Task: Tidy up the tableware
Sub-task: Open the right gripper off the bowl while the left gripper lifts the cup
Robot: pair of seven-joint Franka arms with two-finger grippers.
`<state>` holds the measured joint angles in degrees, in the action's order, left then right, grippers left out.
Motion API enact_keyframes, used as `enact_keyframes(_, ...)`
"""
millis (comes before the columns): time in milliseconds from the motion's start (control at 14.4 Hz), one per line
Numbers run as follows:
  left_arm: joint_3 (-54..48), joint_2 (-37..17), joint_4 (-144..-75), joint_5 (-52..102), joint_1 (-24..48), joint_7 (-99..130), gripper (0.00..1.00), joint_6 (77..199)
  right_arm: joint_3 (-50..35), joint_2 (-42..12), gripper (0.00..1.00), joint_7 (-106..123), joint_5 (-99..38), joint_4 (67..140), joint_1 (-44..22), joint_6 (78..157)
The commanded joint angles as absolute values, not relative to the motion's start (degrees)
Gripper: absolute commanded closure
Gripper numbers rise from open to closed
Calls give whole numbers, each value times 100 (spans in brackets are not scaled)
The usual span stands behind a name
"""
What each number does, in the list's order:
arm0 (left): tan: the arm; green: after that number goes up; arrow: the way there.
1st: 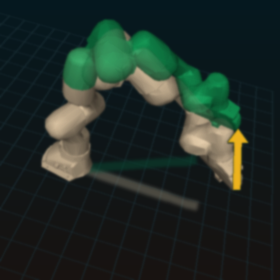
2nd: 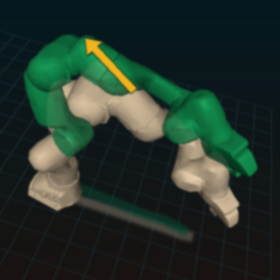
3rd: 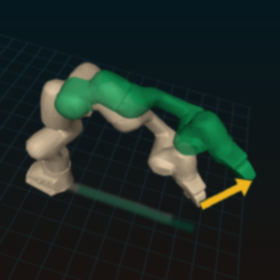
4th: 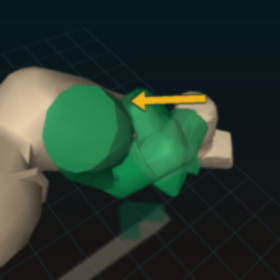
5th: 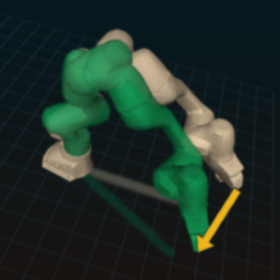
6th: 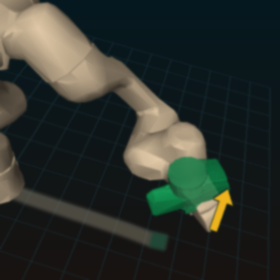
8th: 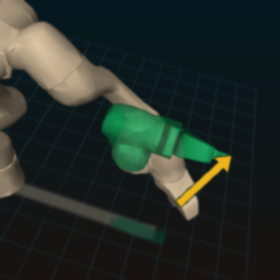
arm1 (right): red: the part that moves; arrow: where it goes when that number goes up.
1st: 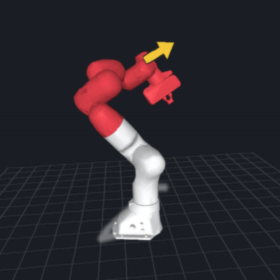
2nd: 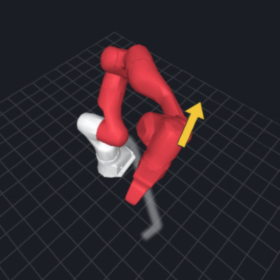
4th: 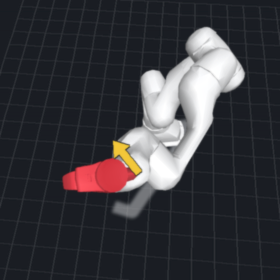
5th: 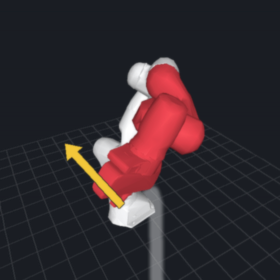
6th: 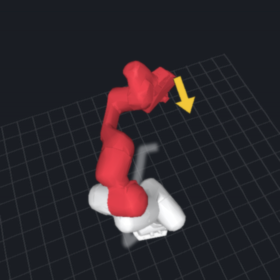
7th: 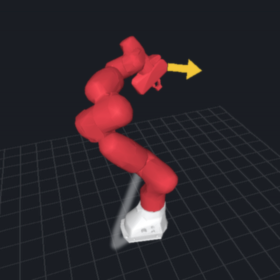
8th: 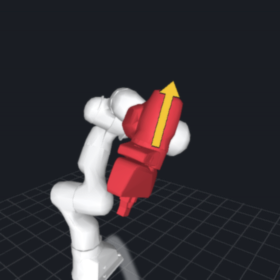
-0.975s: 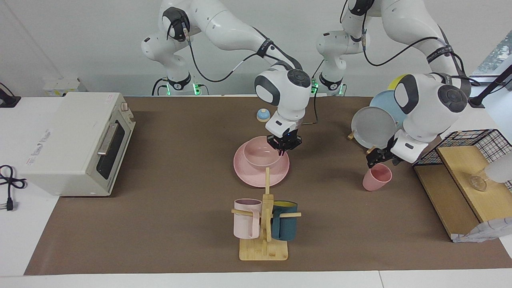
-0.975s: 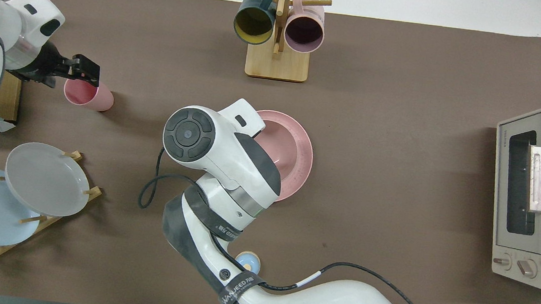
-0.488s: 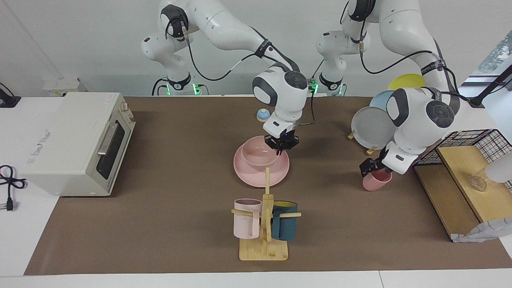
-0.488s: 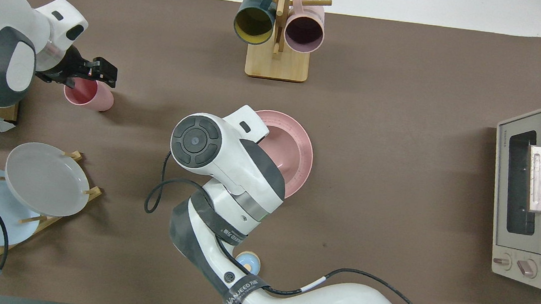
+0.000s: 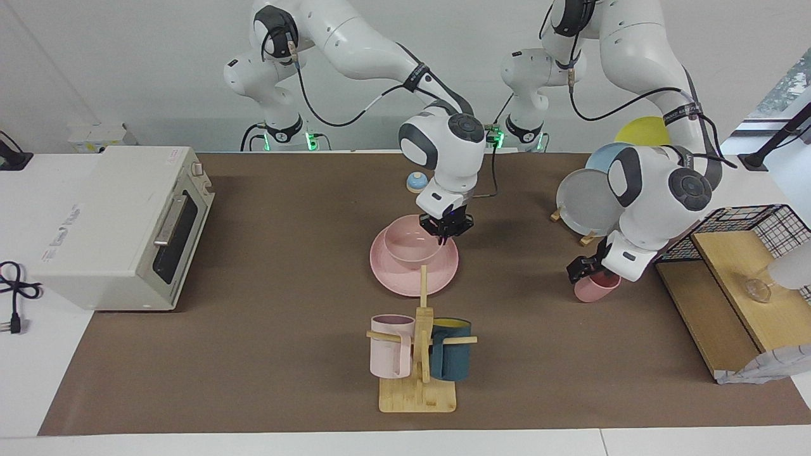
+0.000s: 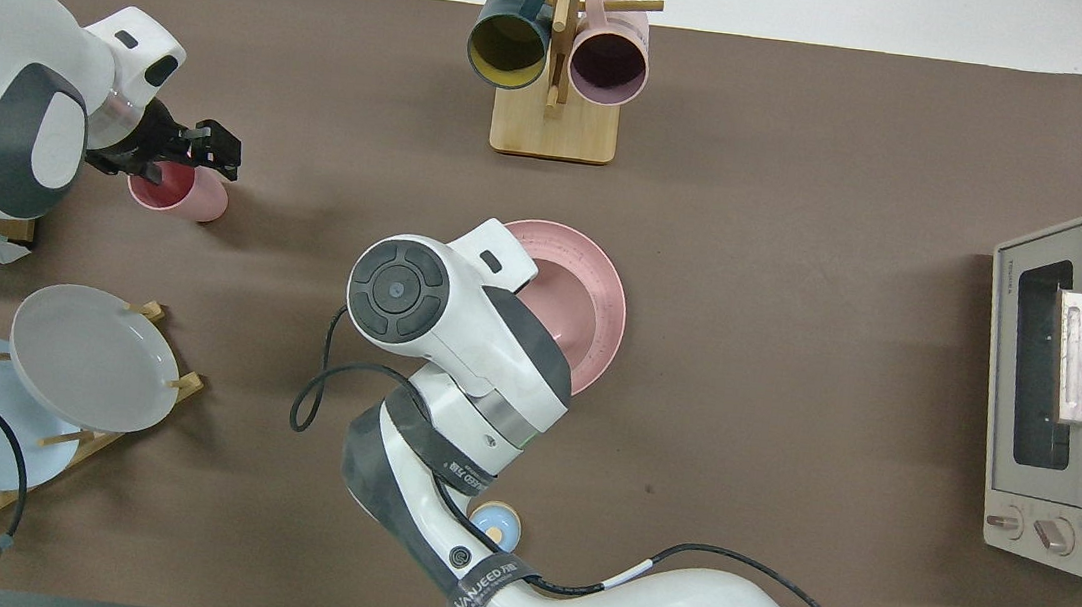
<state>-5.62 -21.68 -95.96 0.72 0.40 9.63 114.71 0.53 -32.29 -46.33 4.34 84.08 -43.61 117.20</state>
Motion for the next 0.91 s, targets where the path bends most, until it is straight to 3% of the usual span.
enact_keyframes(0,-510,-2092,-9861,88,167,1037,33,11725,9,-3015,100,-4500,308,8701,-4307,11839)
enact_keyframes(139,-501,-2092,-9861,62,176,1037,87,11698,0,-3015,100,-4500,255,8692,-4263,11839)
enact_keyframes(209,-501,-2092,-9835,53,167,1037,100,11698,9,-3015,93,-4509,72,8658,-4245,11848)
enact_keyframes(279,-501,-2092,-9835,53,167,1028,100,11698,9,-3015,66,-4509,-51,8631,-4228,11865)
enact_keyframes(348,-501,-2092,-9852,53,176,1028,100,11707,9,-3015,28,-4509,-70,8587,-4228,11857)
enact_keyframes(418,-501,-2092,-9835,44,167,1020,100,11707,17,-3006,0,-4517,-70,8483,-4228,11822)
enact_keyframes(557,-501,-2092,-9809,-26,158,1011,100,11690,70,-3015,0,-4500,-27,8157,-4175,11690)
enact_keyframes(836,-501,-2030,-9407,-44,149,984,100,11209,79,-2384,0,-3931,-9,8182,-3605,10980)
